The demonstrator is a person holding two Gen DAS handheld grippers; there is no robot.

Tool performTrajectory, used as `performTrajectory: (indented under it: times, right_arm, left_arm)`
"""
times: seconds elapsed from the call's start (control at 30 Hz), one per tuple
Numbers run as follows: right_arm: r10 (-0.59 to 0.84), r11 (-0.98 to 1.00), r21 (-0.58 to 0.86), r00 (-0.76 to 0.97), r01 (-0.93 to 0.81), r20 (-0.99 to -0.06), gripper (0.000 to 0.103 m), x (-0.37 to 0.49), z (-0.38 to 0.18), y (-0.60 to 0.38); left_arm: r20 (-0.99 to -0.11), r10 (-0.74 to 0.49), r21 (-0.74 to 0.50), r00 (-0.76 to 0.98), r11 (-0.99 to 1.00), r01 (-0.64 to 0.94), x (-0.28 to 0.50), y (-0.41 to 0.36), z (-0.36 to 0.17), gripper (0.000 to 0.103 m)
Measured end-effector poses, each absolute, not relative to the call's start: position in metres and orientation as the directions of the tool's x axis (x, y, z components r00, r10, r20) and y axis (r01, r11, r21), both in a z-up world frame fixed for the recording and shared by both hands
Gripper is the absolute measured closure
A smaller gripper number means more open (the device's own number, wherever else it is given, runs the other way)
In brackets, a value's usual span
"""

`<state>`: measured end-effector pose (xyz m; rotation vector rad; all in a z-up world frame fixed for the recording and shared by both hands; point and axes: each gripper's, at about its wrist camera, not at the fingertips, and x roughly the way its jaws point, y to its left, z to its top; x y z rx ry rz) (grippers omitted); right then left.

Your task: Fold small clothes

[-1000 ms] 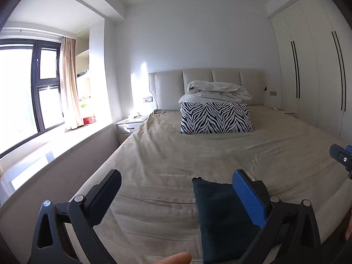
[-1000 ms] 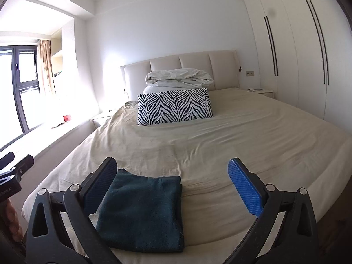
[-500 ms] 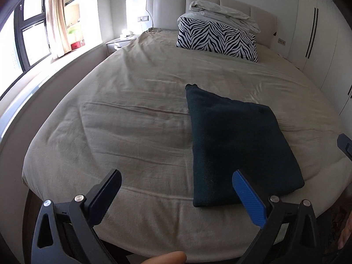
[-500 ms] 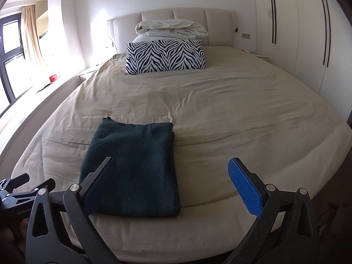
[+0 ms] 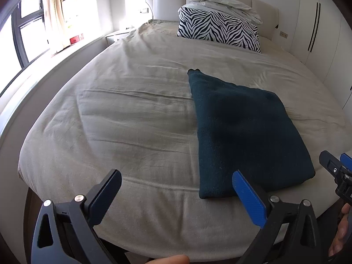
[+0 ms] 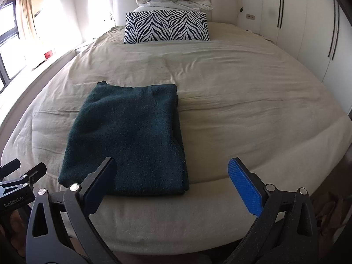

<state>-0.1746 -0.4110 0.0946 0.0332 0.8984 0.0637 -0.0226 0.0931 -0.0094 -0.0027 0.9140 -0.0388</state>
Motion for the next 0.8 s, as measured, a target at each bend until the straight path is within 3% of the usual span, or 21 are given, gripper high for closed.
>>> performTrajectory:
  times: [0.8]
  right_arm:
    - [0.066, 0.998, 0.049, 0.576, -0.044, -0.815, 0.000, -0.165, 0.079, -0.406]
  left_arm:
    - [-0.800, -0.038, -0.025, 0.599, 0.999, 0.030, -0.021, 0.094, -0.014, 0.000]
